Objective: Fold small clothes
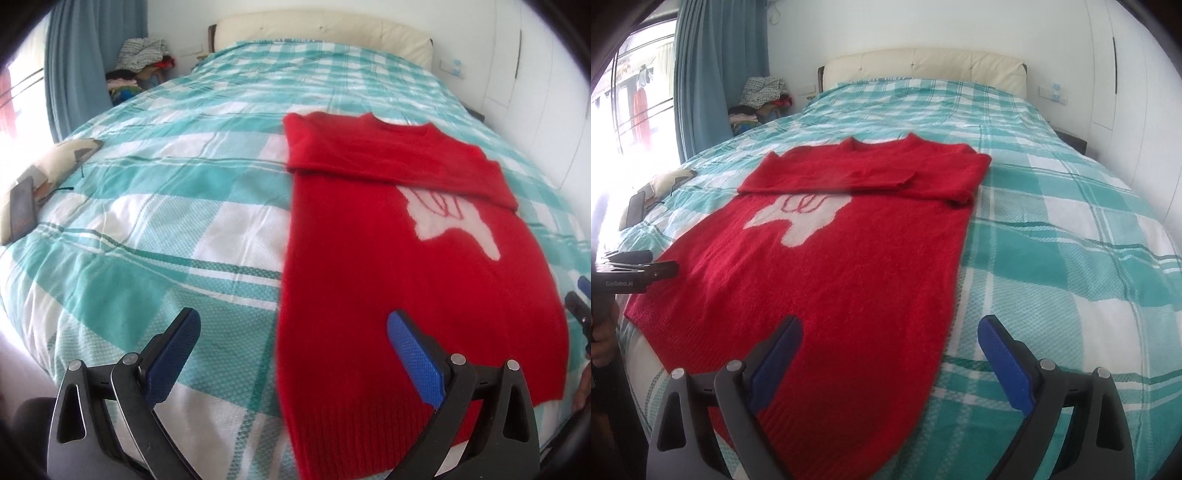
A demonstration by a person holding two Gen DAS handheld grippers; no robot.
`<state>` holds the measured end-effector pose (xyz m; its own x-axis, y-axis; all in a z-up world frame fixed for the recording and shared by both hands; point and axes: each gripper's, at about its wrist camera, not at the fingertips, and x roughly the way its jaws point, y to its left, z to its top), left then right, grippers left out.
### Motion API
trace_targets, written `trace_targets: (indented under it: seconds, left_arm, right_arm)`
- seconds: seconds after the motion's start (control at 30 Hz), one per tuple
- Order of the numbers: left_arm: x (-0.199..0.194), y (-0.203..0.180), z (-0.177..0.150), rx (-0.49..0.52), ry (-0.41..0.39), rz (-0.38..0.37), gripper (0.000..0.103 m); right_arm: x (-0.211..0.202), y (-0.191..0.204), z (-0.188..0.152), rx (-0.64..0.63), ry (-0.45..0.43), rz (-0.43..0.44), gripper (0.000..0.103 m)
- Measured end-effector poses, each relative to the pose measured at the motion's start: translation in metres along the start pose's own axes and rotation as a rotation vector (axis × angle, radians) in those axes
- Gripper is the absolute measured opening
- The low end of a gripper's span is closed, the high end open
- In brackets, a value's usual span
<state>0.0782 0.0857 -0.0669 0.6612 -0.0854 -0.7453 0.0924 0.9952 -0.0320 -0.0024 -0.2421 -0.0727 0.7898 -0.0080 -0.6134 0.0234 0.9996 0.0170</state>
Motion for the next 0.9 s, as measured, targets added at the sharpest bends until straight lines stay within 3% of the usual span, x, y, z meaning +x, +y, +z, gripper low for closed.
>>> trace_targets:
  seconds: [0.07,0.2,0.43,0.67,0.9]
  left_arm:
    - [-0.001,0.015,0.011,-0.037,-0.005,0.009,0.102]
    - [0.013,0.041,0.043,-0.071,-0.006,0.048,0.102]
    - [0.058,0.064,0.086,-0.057,0.021,0.077,0.102]
    - [0.109,0.08,0.07,-0.102,0.181,0.093,0.102]
    - [0.115,0.076,0.069,-0.103,0.192,0.116,0.102]
  right_arm:
    - [-0.007,-0.014,0.007,0.011,-0.033,-0.06,0.095]
    - [0.0,-0.049,0.022,0.026,-0.019,-0.187,0.095]
    - [0.004,-0.101,0.022,0.176,0.006,-0.284,0.095]
    - [0.028,-0.122,0.008,0.259,0.102,-0.303,0.095]
    - [0.041,-0.125,-0.002,0.287,0.151,-0.319,0.096]
